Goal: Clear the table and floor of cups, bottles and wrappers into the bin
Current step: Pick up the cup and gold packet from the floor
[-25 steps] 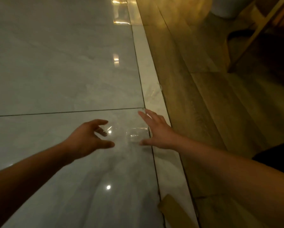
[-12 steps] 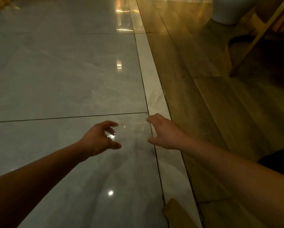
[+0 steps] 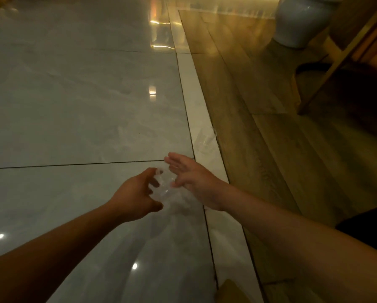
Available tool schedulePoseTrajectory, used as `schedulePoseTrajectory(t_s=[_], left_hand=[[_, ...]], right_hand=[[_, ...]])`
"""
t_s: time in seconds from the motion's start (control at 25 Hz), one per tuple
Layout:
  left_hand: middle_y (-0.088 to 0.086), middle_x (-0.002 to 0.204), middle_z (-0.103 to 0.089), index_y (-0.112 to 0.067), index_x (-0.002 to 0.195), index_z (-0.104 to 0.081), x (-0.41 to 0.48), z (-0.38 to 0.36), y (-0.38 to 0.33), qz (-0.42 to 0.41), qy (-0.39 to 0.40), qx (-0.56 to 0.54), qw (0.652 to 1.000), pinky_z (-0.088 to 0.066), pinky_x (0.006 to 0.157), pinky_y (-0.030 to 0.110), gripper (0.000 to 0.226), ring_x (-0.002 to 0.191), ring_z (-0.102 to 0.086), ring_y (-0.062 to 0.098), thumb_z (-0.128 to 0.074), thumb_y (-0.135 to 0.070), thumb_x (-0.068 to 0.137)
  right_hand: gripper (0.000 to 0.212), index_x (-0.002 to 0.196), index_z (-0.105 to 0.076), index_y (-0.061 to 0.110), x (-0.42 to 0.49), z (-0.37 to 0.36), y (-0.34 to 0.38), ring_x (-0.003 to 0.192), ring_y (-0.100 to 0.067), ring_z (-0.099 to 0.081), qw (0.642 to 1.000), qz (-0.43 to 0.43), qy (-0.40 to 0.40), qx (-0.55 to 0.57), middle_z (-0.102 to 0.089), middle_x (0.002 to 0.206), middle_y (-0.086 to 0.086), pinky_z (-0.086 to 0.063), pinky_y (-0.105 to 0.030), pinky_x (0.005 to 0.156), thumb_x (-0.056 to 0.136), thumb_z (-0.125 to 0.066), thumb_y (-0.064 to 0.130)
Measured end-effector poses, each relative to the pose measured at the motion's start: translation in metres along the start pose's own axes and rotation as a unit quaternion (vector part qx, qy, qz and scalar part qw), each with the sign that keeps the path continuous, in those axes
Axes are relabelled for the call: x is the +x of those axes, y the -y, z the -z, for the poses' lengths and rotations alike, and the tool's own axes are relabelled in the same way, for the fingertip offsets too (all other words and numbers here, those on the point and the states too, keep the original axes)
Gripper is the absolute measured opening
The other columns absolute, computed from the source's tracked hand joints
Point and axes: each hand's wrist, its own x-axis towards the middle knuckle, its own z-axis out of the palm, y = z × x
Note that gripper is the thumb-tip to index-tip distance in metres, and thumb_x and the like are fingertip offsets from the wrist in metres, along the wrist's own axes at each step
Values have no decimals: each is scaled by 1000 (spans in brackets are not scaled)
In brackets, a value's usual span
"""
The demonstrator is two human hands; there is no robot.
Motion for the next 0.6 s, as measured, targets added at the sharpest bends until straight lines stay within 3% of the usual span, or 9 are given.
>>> schedulePoseTrajectory(t_s=[0.08,0.2,0.32,0.44,0.52,0.6], left_hand=[[1,113,-62,-24,138,-46,4,3,7,41,-11,-69,997,-55,79,33,83,94,-65,18,-86,-13,66],[3,107,-64,-23,134,-50,7,11,20,90,-52,-151,983,-55,70,32,79,88,-66,16,-88,-12,66],[2,102,-66,-26,127,-54,14,17,31,115,-95,-184,971,-57,72,36,75,86,-69,19,-90,-15,62],[2,100,-68,-26,127,-54,29,18,38,131,-132,-202,962,-57,68,35,77,84,-70,19,-91,-21,60],[2,98,-69,-22,131,-52,37,16,37,139,-155,-207,956,-56,68,35,82,85,-70,19,-92,-24,59],[1,96,-69,-20,133,-51,43,13,33,146,-167,-204,954,-56,74,38,86,87,-69,20,-93,-24,58]], right_hand=[[69,145,-38,24,27,27,-4,139,-22,-39,989,-27,-130,-57,-41,151,2,-37,-36,109,83,-67,17],[66,149,-33,22,72,87,-6,140,-30,-34,924,-71,-250,-281,-25,158,-6,-37,-37,106,91,-63,25],[66,148,-27,41,114,123,-15,145,-37,-19,865,-94,-265,-415,-3,163,-3,-33,-47,113,91,-61,34],[73,147,-16,53,152,140,-18,148,-40,-4,847,-93,-238,-466,13,163,-4,-26,-52,115,90,-61,43],[70,147,-20,50,167,146,-18,146,-42,-7,847,-101,-222,-472,3,163,-10,-25,-53,116,90,-60,47],[63,146,-31,40,170,146,-23,140,-40,-20,853,-81,-241,-456,-19,156,-15,-34,-50,111,91,-60,44]])
